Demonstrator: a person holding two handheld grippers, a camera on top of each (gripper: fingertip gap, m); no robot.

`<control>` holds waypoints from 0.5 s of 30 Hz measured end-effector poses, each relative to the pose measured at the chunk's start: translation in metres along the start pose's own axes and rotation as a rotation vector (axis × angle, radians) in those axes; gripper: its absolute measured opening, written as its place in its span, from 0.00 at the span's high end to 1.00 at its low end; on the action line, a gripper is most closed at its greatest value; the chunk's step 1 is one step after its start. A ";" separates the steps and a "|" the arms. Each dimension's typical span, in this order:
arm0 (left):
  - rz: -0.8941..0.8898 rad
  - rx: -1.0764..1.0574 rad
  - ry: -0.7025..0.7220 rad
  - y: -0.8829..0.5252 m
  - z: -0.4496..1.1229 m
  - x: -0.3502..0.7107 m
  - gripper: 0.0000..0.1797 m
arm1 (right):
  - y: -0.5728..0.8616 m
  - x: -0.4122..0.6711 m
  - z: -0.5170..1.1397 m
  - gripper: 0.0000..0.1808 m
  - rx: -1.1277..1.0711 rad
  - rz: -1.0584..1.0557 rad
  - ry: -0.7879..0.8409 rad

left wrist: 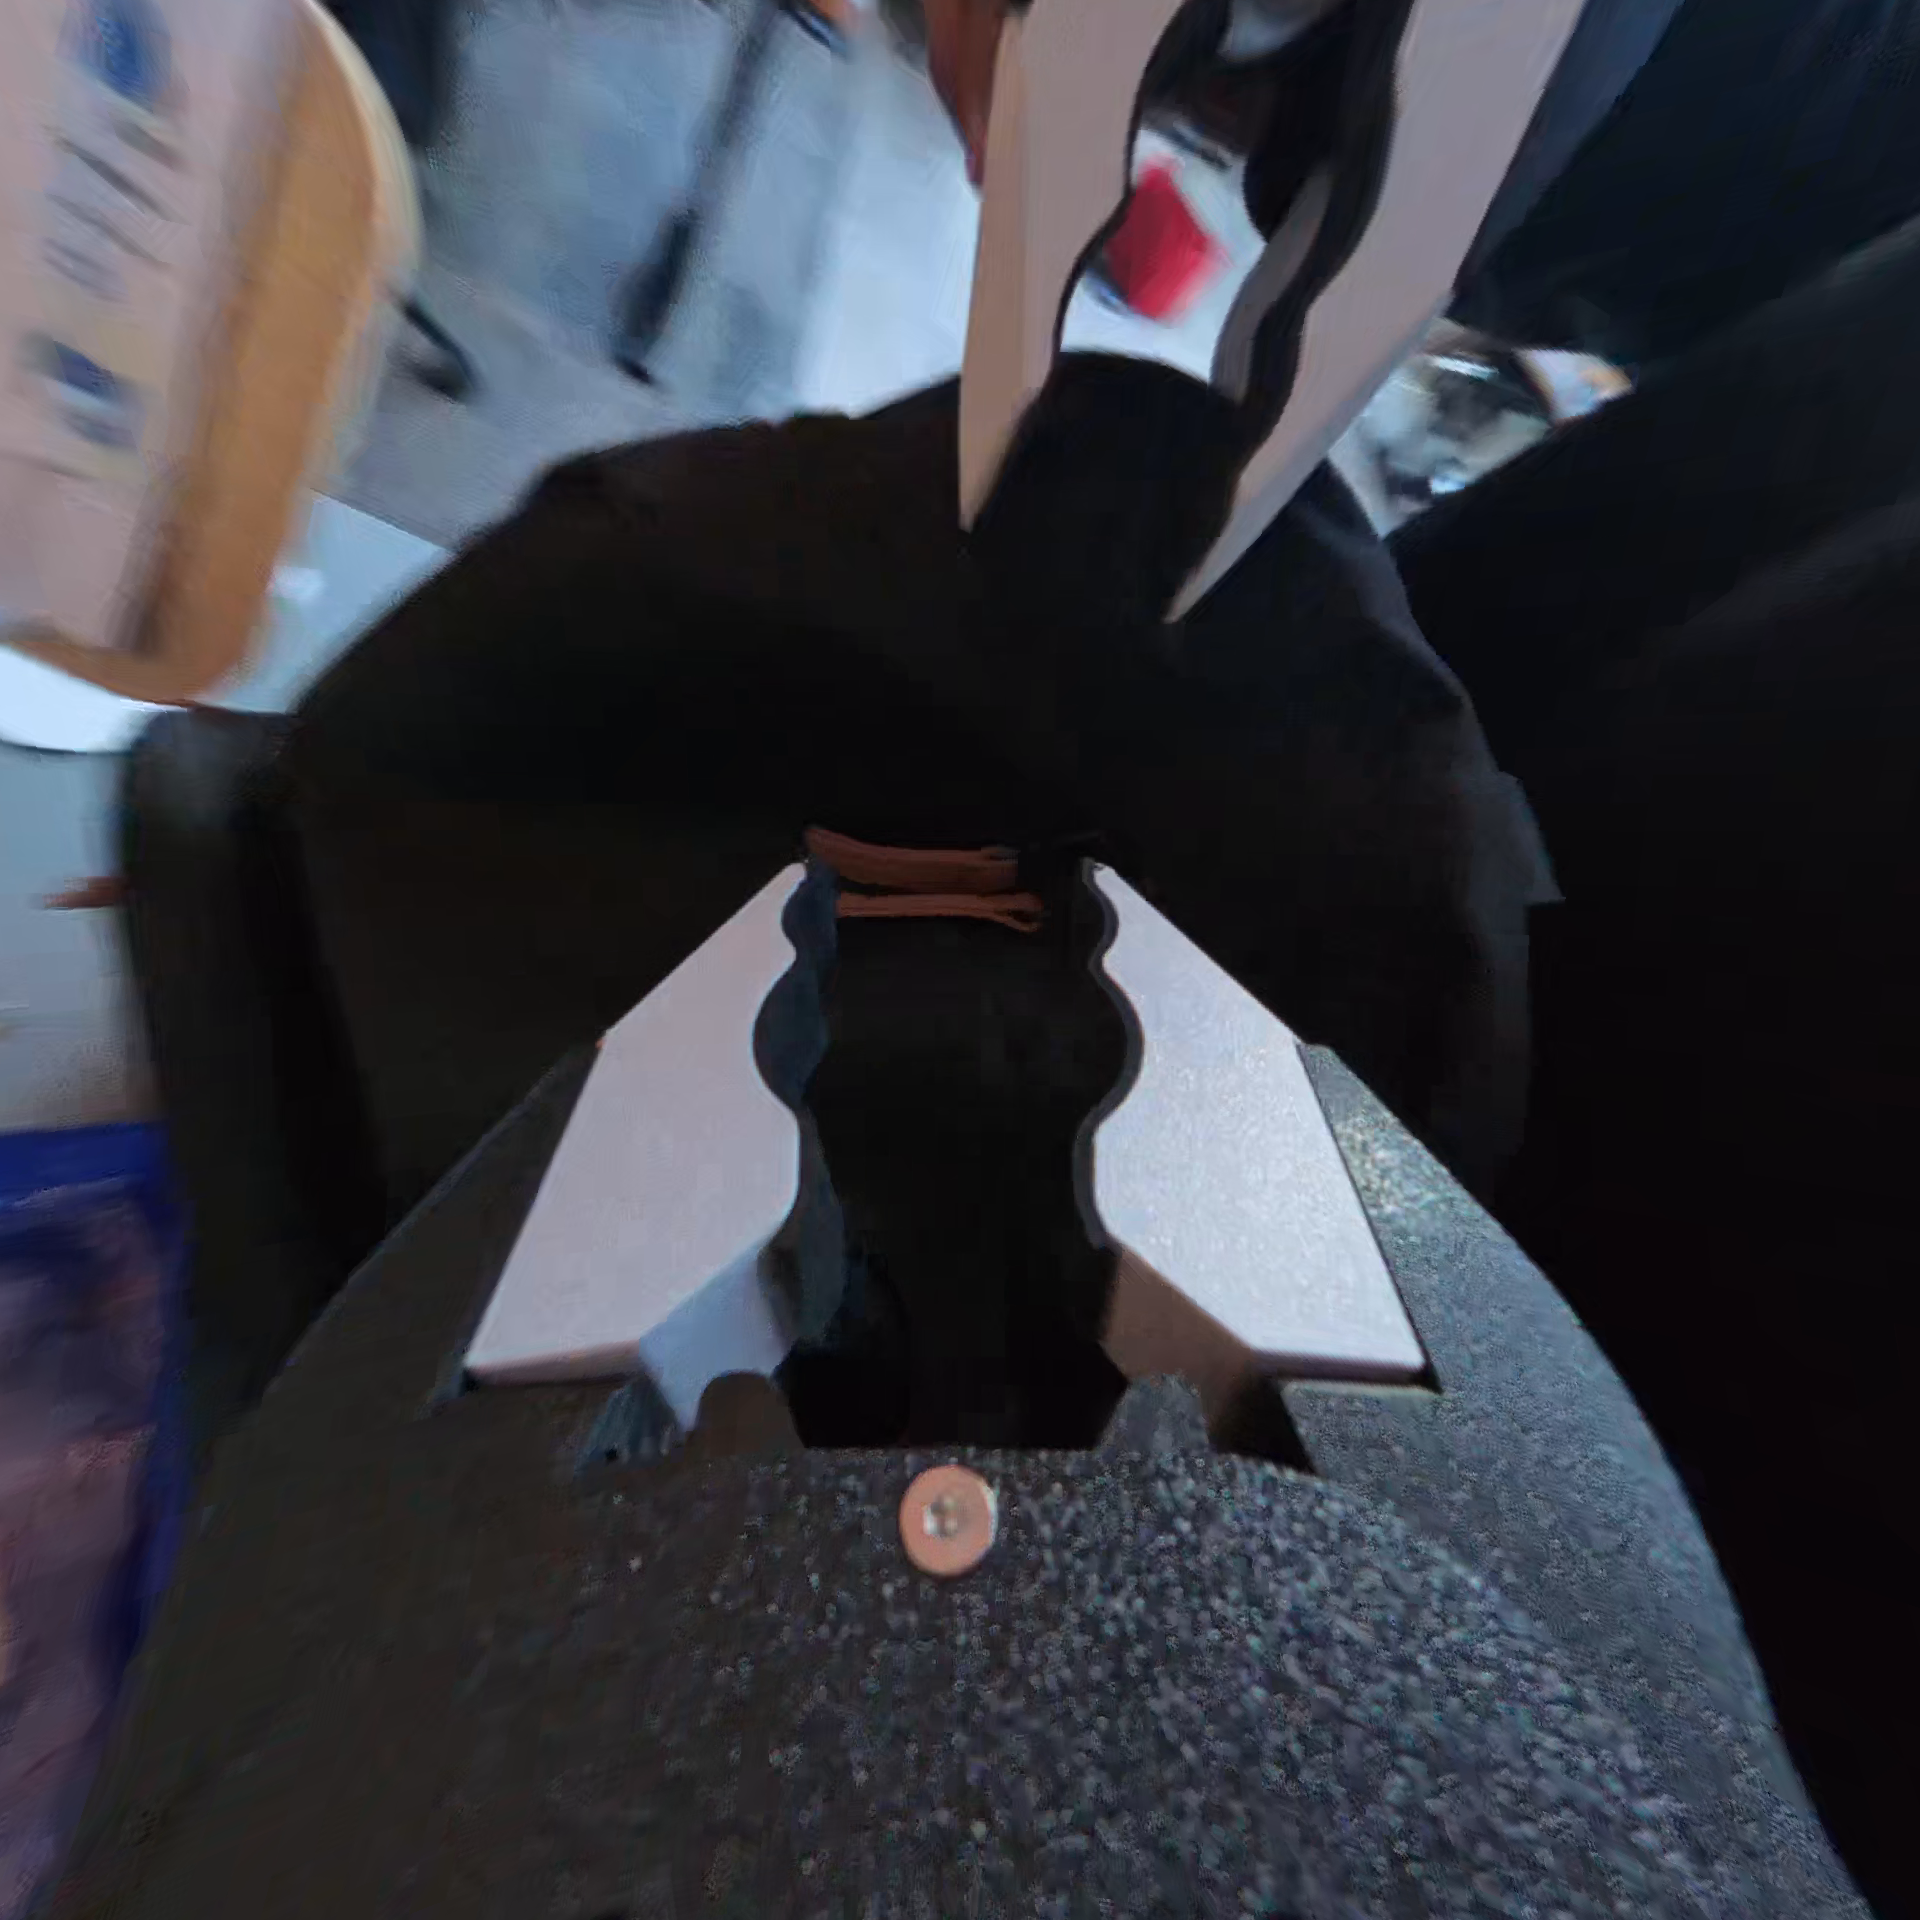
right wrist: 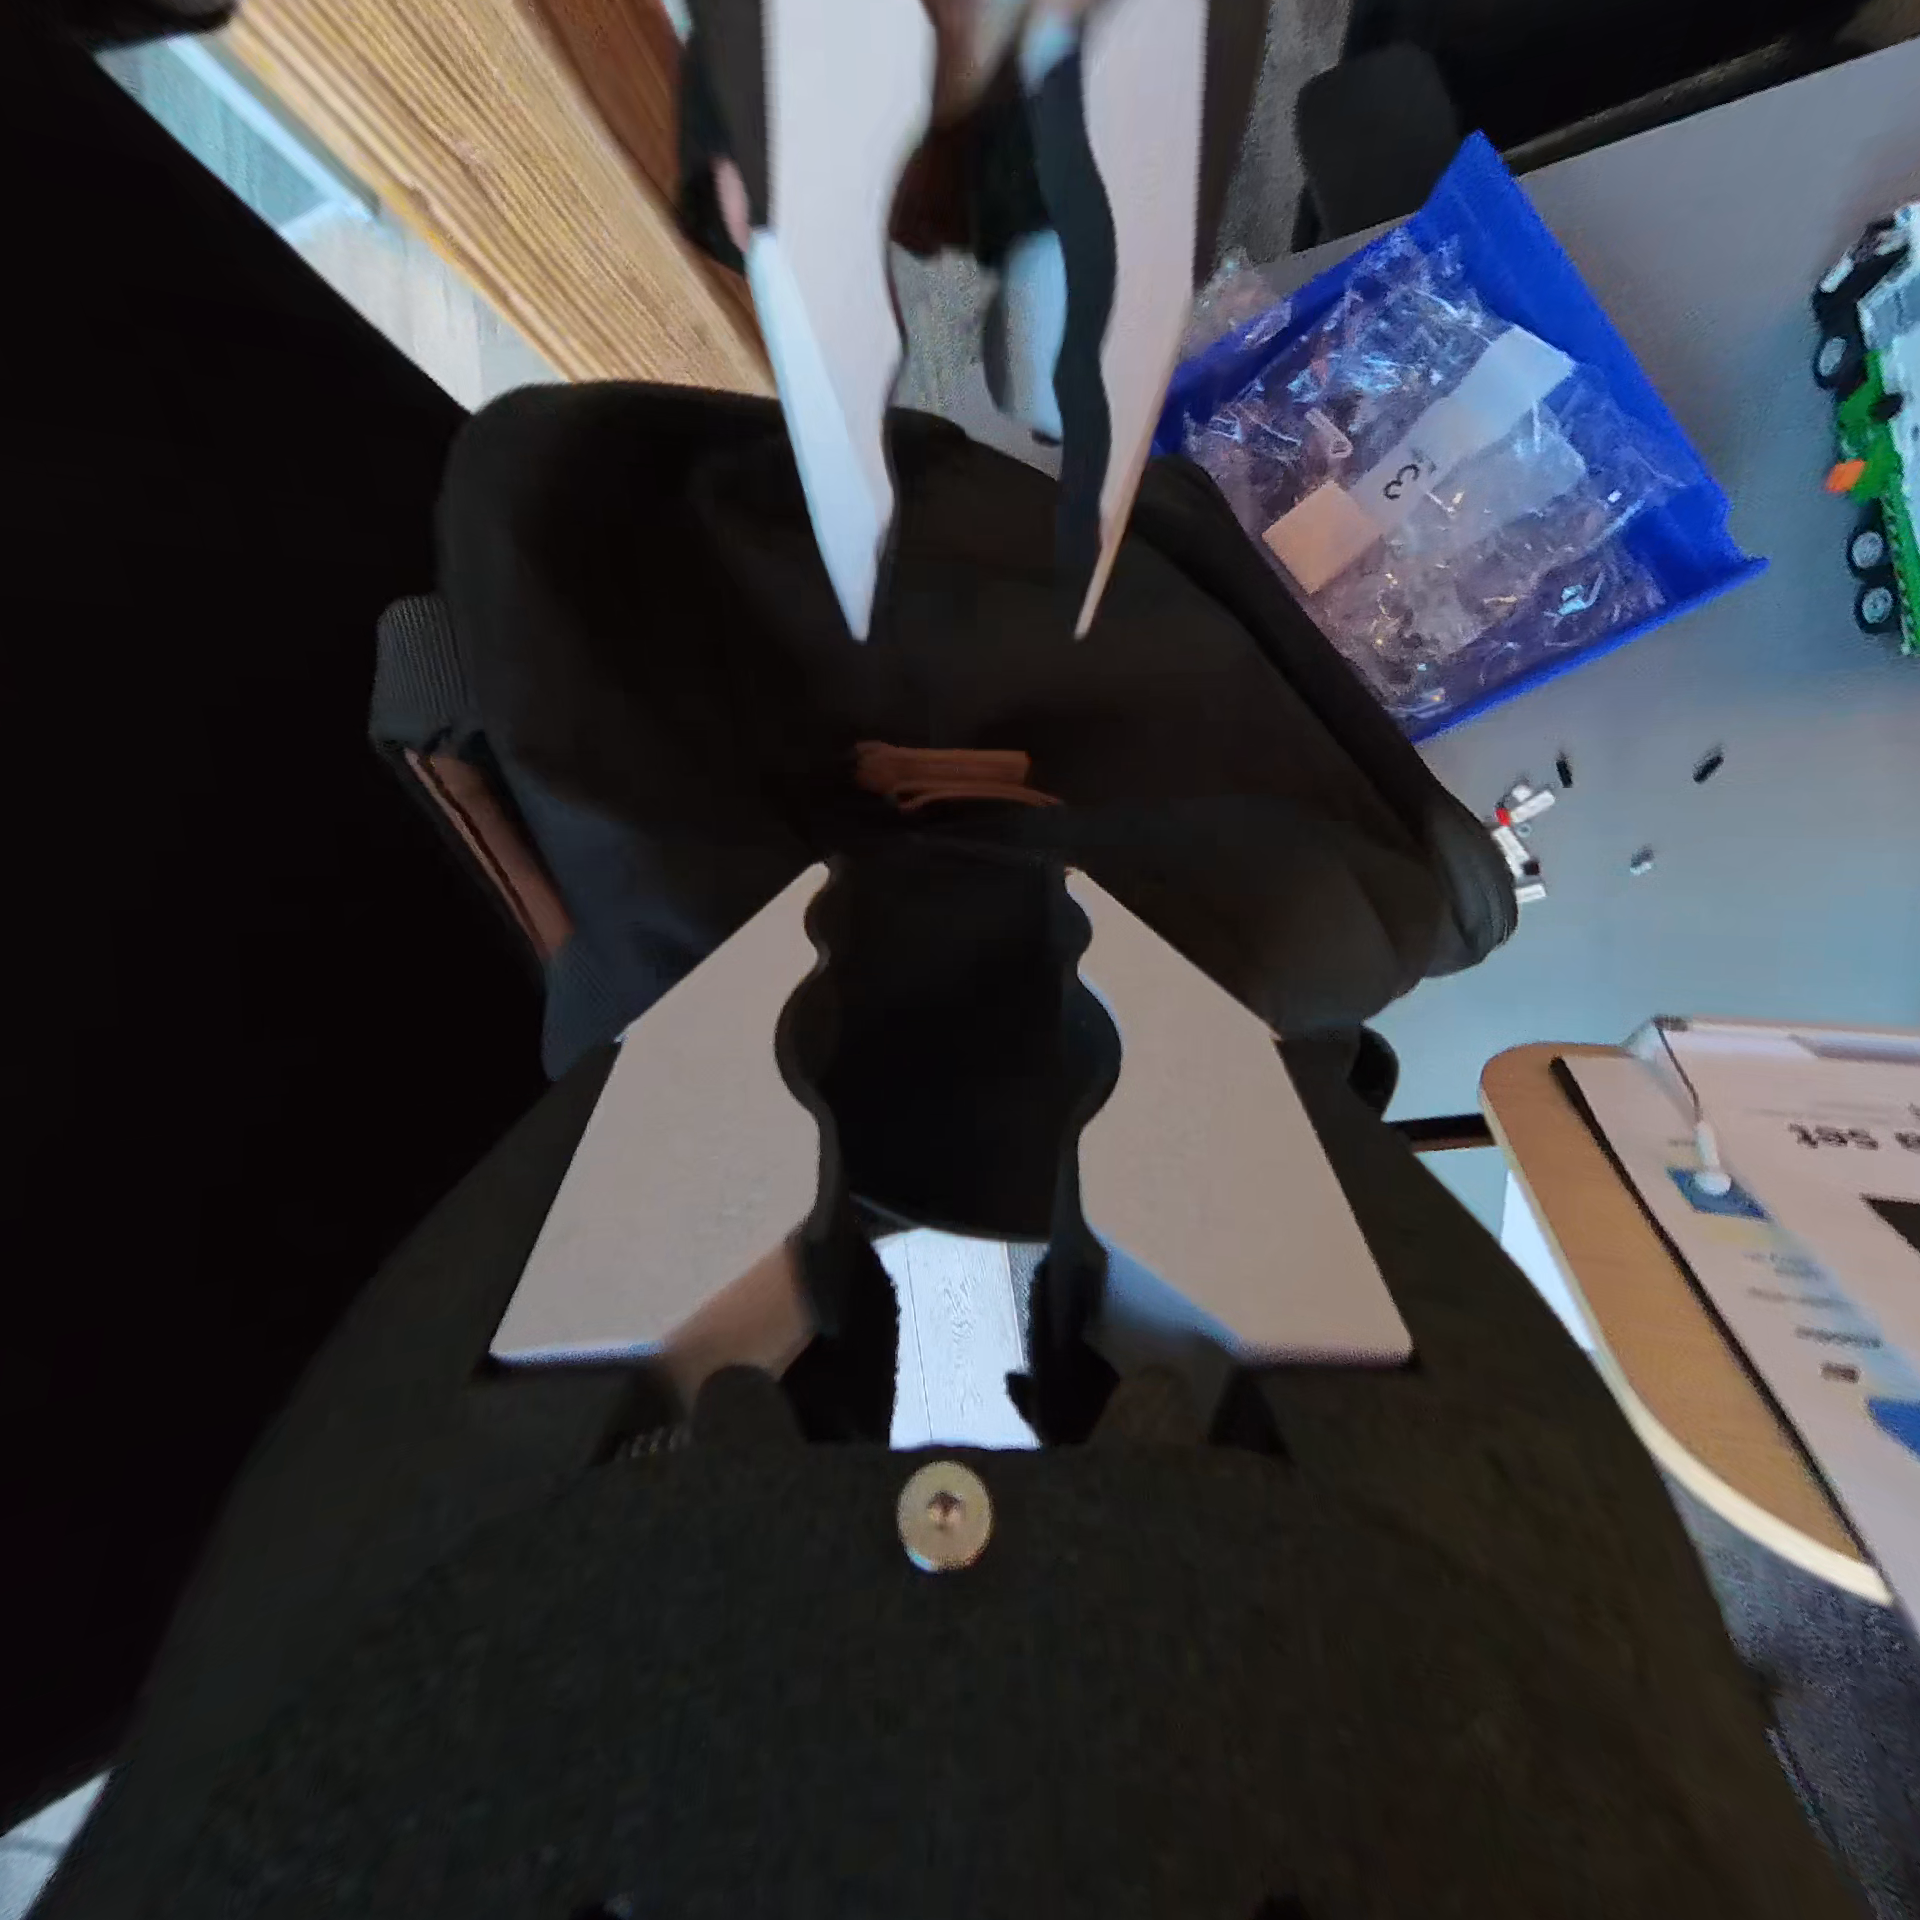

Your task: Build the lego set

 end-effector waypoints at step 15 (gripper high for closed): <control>0.153 -0.155 -0.321 -0.016 0.041 -0.001 0.97 | -0.003 -0.021 -0.007 0.80 0.013 0.064 0.195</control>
Point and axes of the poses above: each gripper's, where its closed fingertips meet, z out along the fingers, x out of its top, y = z × x across the jaws, the point moved 6 cm from there along -z, back along the fingers, and after that the axes turned 5 degrees about -z, right-handed, at the moved point
